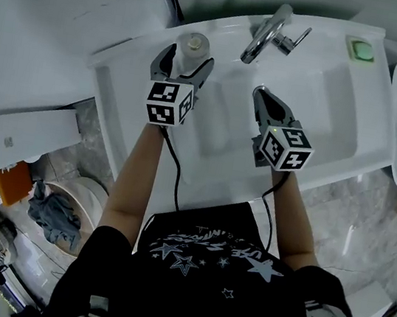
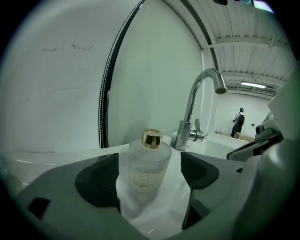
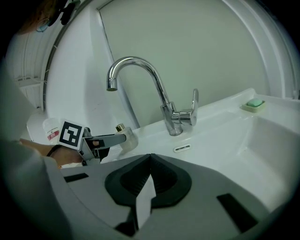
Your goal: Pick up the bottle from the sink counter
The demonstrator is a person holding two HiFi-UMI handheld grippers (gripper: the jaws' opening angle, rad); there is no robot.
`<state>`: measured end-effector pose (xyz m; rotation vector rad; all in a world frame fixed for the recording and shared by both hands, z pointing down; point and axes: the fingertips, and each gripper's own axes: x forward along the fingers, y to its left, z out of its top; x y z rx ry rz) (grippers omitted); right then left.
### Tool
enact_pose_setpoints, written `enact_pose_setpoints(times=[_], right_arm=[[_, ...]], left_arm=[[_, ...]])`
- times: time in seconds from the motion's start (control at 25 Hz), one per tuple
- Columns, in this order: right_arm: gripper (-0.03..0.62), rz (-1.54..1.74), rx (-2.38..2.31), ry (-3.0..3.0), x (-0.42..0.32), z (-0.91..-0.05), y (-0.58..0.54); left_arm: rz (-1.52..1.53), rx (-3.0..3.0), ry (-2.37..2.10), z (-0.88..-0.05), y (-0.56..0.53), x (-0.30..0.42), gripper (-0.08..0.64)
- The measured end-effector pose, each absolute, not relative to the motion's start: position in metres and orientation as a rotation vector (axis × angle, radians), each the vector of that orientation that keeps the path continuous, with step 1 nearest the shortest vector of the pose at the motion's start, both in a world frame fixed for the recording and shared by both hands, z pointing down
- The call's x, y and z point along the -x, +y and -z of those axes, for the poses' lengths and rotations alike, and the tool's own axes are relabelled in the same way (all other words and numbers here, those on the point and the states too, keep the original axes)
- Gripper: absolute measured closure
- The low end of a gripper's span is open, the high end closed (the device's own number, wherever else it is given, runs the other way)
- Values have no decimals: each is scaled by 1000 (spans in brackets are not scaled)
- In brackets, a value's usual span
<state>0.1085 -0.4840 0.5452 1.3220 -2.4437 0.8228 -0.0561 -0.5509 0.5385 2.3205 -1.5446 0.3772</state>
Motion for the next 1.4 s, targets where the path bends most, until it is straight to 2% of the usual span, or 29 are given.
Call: enact_pose_setpoints(times=[0.76,1.04,1.4], right_arm=[[586,-857,-1322,-2401,-126,-564,-489],[586,-856,-1320,-2405,-130,-563,-488],[586,-824,-1338,-2420,-137,-551,-488]], left_arm=[[-513,-2254,-1626,-558,-582,45,169],[-529,-2219,-1636,-564,-585,49,210],[-479,-2213,-1592,-558,-563,49,215]])
